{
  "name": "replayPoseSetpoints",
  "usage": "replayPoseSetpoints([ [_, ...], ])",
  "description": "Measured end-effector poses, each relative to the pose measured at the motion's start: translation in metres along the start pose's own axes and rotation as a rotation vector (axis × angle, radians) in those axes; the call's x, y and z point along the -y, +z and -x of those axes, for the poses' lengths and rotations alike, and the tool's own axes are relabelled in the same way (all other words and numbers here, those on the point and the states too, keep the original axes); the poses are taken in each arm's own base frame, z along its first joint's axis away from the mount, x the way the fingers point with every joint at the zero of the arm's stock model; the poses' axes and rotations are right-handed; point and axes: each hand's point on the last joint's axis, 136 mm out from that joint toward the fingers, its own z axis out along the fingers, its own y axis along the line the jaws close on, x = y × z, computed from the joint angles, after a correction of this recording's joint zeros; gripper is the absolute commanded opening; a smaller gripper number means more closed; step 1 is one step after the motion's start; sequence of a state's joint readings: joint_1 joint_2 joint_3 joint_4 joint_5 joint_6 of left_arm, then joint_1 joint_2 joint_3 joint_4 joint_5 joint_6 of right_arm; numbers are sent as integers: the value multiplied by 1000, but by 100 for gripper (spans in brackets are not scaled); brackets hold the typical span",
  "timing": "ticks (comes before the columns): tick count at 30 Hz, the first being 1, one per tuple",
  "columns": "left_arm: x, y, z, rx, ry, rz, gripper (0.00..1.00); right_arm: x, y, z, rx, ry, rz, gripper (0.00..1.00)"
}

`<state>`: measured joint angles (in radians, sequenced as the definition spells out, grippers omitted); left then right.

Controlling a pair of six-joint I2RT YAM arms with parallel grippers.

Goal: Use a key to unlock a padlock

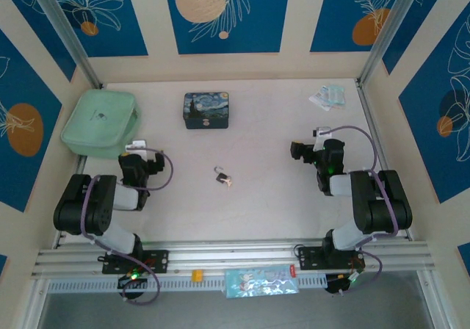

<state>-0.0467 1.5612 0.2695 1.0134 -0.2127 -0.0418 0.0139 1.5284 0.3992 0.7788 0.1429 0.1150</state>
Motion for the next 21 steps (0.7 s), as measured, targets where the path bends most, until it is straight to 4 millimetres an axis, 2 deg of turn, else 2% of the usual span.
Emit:
replayPoseSetpoints([
  [10,11,9,27,59,17,-35,100,1,0,4,16,-2,-6,99],
  [21,12,9,27,55,32,-40,100,1,0,4,18,-2,-6,99],
])
